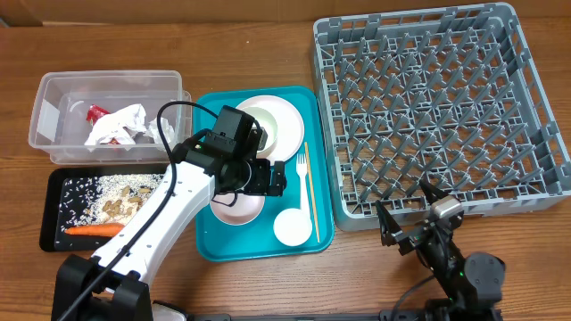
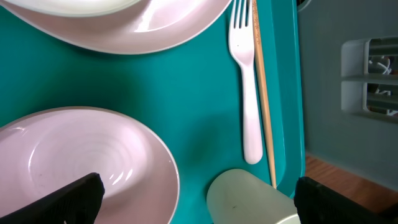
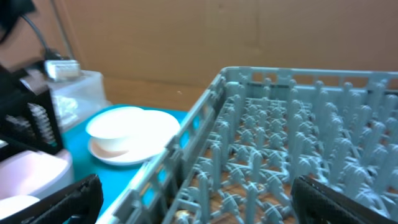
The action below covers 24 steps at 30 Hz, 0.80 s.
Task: Sort waste into correct bins and load items into the dishwasher
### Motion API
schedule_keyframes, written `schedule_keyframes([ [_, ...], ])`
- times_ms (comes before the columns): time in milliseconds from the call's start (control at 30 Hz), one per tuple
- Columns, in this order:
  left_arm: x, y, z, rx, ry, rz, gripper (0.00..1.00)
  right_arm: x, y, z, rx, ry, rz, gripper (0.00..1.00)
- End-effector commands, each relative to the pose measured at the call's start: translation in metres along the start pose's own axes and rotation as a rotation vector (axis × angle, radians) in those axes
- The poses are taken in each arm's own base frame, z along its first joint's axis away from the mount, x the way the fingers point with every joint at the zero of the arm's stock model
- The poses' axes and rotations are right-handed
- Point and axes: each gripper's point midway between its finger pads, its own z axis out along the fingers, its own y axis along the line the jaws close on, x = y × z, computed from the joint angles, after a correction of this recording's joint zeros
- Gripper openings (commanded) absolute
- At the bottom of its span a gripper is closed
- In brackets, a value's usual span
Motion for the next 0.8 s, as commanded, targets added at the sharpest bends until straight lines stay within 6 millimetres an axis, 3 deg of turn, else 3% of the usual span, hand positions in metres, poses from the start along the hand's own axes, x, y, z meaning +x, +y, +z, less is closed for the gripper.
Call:
schedule_keyframes([
  [0, 0.0, -0.005, 0.0, 0.016, 0.005, -0.003, 1.0, -0.058, 0.014, -0.018, -0.03, -0.099, -0.014, 1.0],
  [200, -0.006, -0.007, 0.0, 0.026, -0.021, 0.003, 1.0, -0.108, 0.027, -0.049, -0.012, -0.117, -0.008, 1.0],
  [367, -0.006, -0.007, 0.0, 0.027, -0.021, 0.004, 1.0, -0.135, 0.04, -0.073, -0.019, -0.101, -0.002, 1.0],
  [467, -0.006, -0.007, 0.0, 0.027, -0.021, 0.004, 1.0, -0.148, 0.059, -0.083, -0.11, -0.122, -0.021, 1.0],
  [767, -0.006, -0.009, 0.0, 0.037, -0.018, 0.005, 0.95, -0.15, 0.078, -0.087, -0.216, -0.123, -0.028, 1.0],
])
